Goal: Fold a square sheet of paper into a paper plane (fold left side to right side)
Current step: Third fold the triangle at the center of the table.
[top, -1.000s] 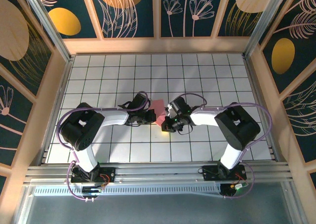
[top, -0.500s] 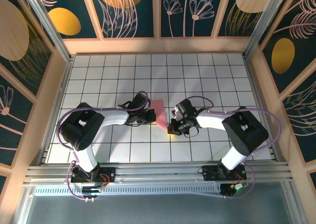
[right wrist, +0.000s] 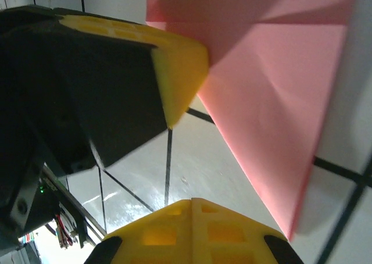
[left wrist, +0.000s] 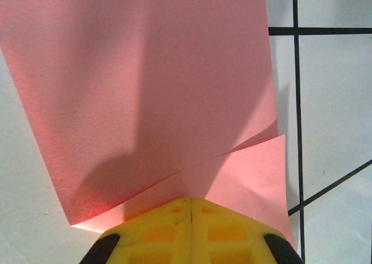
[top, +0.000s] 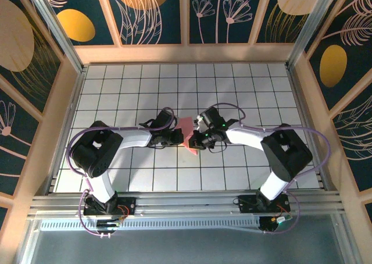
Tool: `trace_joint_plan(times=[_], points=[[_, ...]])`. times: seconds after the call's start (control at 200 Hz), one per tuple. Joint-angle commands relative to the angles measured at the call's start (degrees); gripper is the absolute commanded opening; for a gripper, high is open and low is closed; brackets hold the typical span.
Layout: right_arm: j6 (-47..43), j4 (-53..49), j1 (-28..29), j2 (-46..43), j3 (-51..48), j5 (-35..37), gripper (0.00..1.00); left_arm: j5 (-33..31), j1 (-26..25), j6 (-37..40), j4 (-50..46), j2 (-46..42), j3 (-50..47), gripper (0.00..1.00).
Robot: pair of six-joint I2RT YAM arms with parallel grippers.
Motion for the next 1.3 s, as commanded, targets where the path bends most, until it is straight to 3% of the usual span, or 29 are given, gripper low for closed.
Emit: trace_joint_plan(times=[0.0, 0.275, 0.576, 1.021, 1.296], points=[[1.39, 2.64, 1.10, 3.28, 1.94, 1.54, 0.00, -2.09, 0.41, 0.91, -3.41, 1.95, -0.32, 0.00], [2.53, 5.30, 1.11, 7.49, 3.62, 3.56, 0.00, -1.82, 0.37, 0.80, -3.23, 2.08, -0.39, 0.00], [1.84, -0.13, 0.75, 8.19, 0.59, 5.31, 0.00, -2.34, 0.41, 0.95, -3.55, 2.11, -0.23, 0.00], [2.07, -4.38, -1.34, -1.25, -11.81, 5.16, 0.00, -2.82, 0.36, 1.93, -4.46, 2.38, 0.61, 0.00], [-3.01, -6.80, -4.97, -7.59, -9.06, 4.86, 0.00, 2.06, -0.14, -1.56, -0.54, 2.14, 0.40, 0.00]])
